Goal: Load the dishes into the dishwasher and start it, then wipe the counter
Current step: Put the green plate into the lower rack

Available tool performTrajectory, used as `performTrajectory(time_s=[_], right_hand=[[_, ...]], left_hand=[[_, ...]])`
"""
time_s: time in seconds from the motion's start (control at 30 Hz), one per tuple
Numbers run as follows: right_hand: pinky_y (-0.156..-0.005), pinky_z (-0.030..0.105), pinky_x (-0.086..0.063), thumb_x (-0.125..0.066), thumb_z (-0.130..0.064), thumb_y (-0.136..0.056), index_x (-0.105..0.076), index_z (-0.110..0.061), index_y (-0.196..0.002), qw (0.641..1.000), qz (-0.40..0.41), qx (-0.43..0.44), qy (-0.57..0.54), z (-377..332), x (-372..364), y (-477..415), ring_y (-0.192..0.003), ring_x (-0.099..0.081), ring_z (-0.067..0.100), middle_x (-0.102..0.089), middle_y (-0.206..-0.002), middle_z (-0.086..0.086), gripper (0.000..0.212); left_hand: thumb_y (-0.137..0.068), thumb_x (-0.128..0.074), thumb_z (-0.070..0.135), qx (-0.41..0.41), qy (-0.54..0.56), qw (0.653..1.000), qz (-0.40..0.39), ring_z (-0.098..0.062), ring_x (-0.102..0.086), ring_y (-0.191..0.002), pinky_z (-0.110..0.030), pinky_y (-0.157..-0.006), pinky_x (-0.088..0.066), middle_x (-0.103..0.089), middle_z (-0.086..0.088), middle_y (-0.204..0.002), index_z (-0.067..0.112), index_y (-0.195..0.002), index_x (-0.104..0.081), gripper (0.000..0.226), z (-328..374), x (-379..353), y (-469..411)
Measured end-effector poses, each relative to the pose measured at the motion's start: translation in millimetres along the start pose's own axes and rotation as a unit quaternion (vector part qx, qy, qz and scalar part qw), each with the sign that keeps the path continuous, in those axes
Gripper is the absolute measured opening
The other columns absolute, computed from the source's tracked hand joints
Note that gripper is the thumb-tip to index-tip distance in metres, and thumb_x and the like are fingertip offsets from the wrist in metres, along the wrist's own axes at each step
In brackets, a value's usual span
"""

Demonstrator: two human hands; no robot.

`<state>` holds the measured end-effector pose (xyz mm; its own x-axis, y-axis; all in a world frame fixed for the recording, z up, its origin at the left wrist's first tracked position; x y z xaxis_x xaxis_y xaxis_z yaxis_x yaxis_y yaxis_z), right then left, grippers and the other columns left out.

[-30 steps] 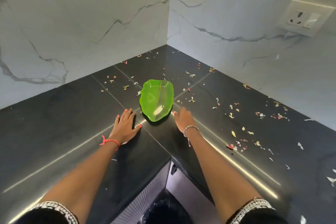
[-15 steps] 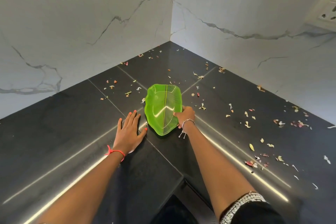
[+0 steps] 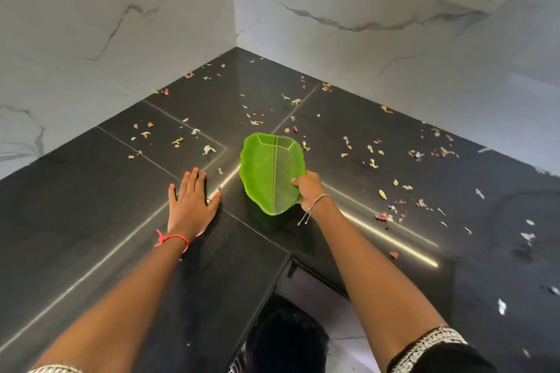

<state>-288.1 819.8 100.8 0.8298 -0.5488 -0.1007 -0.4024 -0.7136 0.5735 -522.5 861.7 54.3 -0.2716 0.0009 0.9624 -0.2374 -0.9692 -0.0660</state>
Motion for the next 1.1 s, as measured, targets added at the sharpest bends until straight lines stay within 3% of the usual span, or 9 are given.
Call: performTrajectory(time_s=[0.07,0.17,0.4,0.5,0.6,0.67,0.8,0.97,1.1], right_hand=[[-0.056,0.033,-0.048,-0.035,0.013,-0.089,-0.051,-0.011,-0.074,0.999,0.024,0.006,-0.043,5.3,16.4,8.3,-0.064,-0.052,0.019,-0.053,-0.073,0.007,0.033],[-0.061,0.033,-0.045,-0.036,0.014,-0.087,-0.048,-0.01,-0.075,0.995,0.057,0.029,-0.081,9.8,51.7,19.5,-0.065,-0.052,0.02,-0.053,-0.074,0.009,0.029],[-0.061,0.031,-0.041,-0.052,0.008,-0.081,-0.053,-0.012,-0.066,0.981,0.165,0.098,-0.028,14.2,159.3,52.6,-0.062,-0.046,0.018,-0.053,-0.069,0.008,0.024],[-0.06,0.027,-0.047,-0.064,-0.002,-0.083,-0.061,-0.006,-0.085,0.973,0.178,0.135,-0.066,23.0,209.4,86.0,-0.062,-0.052,0.015,-0.057,-0.071,0.005,0.005],[-0.058,0.024,-0.052,-0.069,-0.002,-0.079,-0.063,0.002,-0.102,0.971,0.176,0.134,-0.089,36.0,263.1,115.0,-0.062,-0.056,0.015,-0.061,-0.075,0.006,0.025],[-0.055,0.021,-0.053,-0.071,0.0,-0.076,-0.063,0.004,-0.104,0.97,0.189,0.126,-0.091,46.6,299.8,134.4,-0.061,-0.057,0.014,-0.061,-0.074,0.004,0.029],[-0.071,0.035,-0.053,-0.071,0.002,-0.075,-0.061,0.011,-0.107,0.967,0.207,0.102,-0.105,71.5,357.3,172.2,-0.061,-0.056,0.017,-0.06,-0.071,0.006,0.035],[-0.049,0.019,-0.053,-0.07,0.005,-0.076,-0.06,0.01,-0.109,0.964,0.214,0.104,-0.122,95.8,411.2,218.5,-0.06,-0.055,0.014,-0.059,-0.071,0.005,0.035],[-0.075,0.04,-0.054,-0.069,0.005,-0.076,-0.059,0.011,-0.112,0.96,0.219,0.1,-0.142,115.7,434.5,242.6,-0.065,-0.057,0.018,-0.061,-0.076,0.007,0.038]], left_hand=[[-0.096,-0.038,0.044,0.002,0.003,1.0,-0.006,-0.02,-0.008,-0.145,-0.047,-0.116,-0.002,-0.016,-0.006,-0.157,0.009,-0.147,-0.025,0.063,1.1,0.8,0.9],[-0.097,-0.037,0.04,-0.013,0.006,1.0,0.004,-0.023,-0.009,-0.145,-0.044,-0.117,-0.004,-0.019,-0.011,-0.156,0.004,-0.147,-0.022,0.063,8.7,6.6,6.5],[-0.097,-0.041,0.04,-0.09,0.05,0.995,0.016,-0.023,-0.01,-0.145,-0.041,-0.117,-0.004,-0.021,-0.012,-0.155,0.003,-0.146,-0.025,0.063,89.2,7.4,41.1],[-0.096,-0.041,0.042,-0.13,0.045,0.991,0.008,-0.024,-0.013,-0.145,-0.042,-0.117,-0.006,-0.024,-0.013,-0.153,0.002,-0.145,-0.028,0.064,135.0,-5.2,76.9],[-0.088,-0.031,0.053,-0.146,0.051,0.988,0.018,-0.028,-0.021,-0.143,-0.044,-0.116,-0.01,-0.032,-0.017,-0.149,-0.001,-0.141,-0.035,0.076,175.8,-17.1,114.8],[-0.091,-0.039,0.048,-0.157,0.053,0.986,0.025,-0.029,-0.022,-0.142,-0.046,-0.115,-0.013,-0.032,-0.018,-0.149,-0.002,-0.14,-0.036,0.07,202.4,-24.2,142.5],[-0.095,-0.049,0.038,-0.171,0.066,0.983,0.016,-0.025,-0.013,-0.145,-0.044,-0.117,-0.008,-0.024,-0.015,-0.153,0.0,-0.144,-0.028,0.066,244.0,-32.2,195.0],[-0.091,-0.035,0.051,-0.207,0.064,0.976,-0.019,-0.023,-0.01,-0.145,-0.041,-0.117,-0.005,-0.021,-0.011,-0.155,0.002,-0.145,-0.026,0.073,276.8,-46.0,258.8],[-0.096,-0.045,0.04,-0.241,0.058,0.967,-0.062,-0.023,-0.004,-0.146,-0.04,-0.118,-0.002,-0.014,-0.011,-0.156,0.003,-0.147,-0.021,0.067,285.8,-60.5,287.7]])
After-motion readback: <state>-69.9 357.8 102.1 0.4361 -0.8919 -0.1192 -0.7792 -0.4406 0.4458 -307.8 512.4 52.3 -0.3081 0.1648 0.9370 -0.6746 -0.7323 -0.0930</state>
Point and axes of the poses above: each hand's wrist, its own y-axis away from the middle knuckle, its own x-axis out of the back of the hand, z = x × y, the point moved 1 cm from there along -y, towards the middle knuckle
